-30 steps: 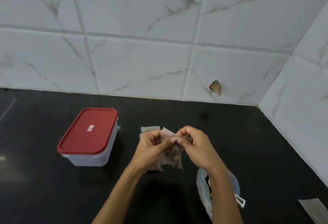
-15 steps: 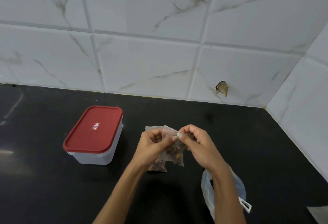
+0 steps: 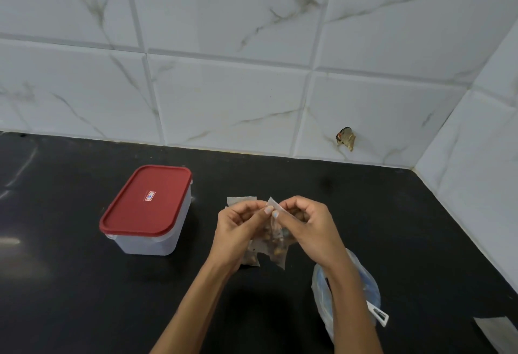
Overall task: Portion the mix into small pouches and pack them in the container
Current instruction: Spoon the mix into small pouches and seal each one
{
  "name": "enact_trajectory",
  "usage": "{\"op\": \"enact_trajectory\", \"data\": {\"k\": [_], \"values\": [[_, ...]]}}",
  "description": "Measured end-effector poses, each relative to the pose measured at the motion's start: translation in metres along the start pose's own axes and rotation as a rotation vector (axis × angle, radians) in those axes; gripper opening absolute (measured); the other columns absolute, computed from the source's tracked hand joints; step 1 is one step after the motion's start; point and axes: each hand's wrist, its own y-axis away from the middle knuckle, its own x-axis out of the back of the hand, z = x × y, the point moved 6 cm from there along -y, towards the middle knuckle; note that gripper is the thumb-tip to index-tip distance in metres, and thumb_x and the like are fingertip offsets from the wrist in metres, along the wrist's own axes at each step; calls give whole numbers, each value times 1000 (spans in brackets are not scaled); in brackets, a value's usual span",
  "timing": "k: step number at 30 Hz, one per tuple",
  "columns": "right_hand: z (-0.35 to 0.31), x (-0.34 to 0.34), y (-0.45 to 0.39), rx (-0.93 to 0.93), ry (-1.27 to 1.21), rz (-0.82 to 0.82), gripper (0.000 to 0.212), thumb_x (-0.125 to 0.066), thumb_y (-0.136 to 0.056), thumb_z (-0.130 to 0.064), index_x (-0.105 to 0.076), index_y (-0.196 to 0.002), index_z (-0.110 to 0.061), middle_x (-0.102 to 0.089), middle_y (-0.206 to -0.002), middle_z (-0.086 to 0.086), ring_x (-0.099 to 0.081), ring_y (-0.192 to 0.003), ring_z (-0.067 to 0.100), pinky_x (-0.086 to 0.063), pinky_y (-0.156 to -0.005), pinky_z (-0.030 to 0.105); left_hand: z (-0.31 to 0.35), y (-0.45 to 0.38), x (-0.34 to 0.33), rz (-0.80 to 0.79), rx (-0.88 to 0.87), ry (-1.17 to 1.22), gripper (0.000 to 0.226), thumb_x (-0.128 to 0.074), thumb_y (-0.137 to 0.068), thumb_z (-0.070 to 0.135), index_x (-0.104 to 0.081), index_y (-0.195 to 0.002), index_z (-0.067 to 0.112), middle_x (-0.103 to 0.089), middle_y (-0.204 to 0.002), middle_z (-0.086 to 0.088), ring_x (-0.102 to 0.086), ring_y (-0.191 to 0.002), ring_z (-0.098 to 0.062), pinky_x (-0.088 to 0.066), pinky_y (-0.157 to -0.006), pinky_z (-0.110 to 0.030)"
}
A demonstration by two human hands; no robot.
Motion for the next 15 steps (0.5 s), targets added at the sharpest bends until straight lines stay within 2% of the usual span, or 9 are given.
{"op": "enact_trajectory", "data": {"k": [2,5,8,11,15], "values": [[-1,2,3,6,-3,7,2,-68,-86,-22,-69,-84,-21,-68,-73,-1,-66,-70,15,-57,-62,29,-1,3,-1,-15,-4,-9,16,-76,-80,25,-77,-88,11,-71,-93,-20,-68,-92,-36,-56,-82,-51],[0,3,10,-2,-41,3,3,-69,-86,-20,-70,-83,-20,-69,-74,1,-66,-69,18,-56,-63,29,0,10,-3,7,-2,-37,27,-74,-74,35,-76,-86,10,-71,-91,-18,-67,-91,-35,-55,-81,-55],[3,2,17,-20,-42,-3,5,-69,-86,-21,-71,-82,-19,-69,-73,1,-66,-69,14,-56,-62,25,1,19,-7,6,-39,-96,23,-74,-77,33,-74,-83,11,-71,-86,-10,-68,-86,-25,-57,-77,-43],[4,0,23,-24,-8,-19,8,-68,-87,-24,-70,-80,-20,-68,-72,-1,-67,-70,12,-56,-62,24,0,27,-9,29,-65,-147,15,-71,-83,25,-72,-83,10,-71,-84,-11,-69,-85,-24,-58,-77,-38],[4,-4,28,-23,7,-22,10,-67,-87,-28,-70,-80,-21,-68,-73,-2,-67,-72,11,-57,-64,26,1,35,-10,64,-88,-191,20,-64,-82,22,-70,-87,4,-71,-86,-13,-69,-87,-26,-57,-76,-32]]}}
